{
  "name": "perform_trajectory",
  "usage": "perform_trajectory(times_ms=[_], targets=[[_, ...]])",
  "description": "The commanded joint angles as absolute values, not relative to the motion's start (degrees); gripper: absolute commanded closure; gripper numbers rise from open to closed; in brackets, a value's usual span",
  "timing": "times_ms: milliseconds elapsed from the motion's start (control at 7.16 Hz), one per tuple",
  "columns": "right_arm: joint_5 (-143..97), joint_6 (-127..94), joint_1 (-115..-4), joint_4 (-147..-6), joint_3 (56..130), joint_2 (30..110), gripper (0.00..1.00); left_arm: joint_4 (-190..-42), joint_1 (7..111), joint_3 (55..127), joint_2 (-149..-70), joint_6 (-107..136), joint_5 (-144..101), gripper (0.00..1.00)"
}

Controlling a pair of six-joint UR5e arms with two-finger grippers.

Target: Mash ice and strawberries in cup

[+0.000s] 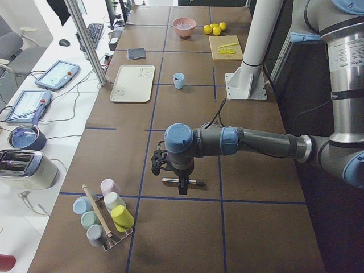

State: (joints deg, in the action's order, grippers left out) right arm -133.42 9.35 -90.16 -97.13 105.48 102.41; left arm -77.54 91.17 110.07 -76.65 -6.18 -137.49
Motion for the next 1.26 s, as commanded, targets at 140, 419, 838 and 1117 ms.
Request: perform_trajectory(times_ms=[140,419,838,1117], targets=[[-133.51,9.23,-90.18,-97.12,105.56,102.39,0.01,-77.52,90.97,110.47,-76.73,-6.24,-137.46,0.0],[-133.51,9.14,-90.18,-97.21,105.47,102.57,0.01,-77.52,91.05,110.74,-76.55,-6.24,-137.46,0.0],[-133.42,9.14,-90.17,-97.12,105.56,102.13,0.01,-77.61,90.97,109.95,-76.29,-6.42,-135.2,0.0],[-133.33,9.23,-90.18,-97.21,105.38,102.22,0.01,-77.52,91.05,110.04,-76.38,-6.42,-134.83,0.0]])
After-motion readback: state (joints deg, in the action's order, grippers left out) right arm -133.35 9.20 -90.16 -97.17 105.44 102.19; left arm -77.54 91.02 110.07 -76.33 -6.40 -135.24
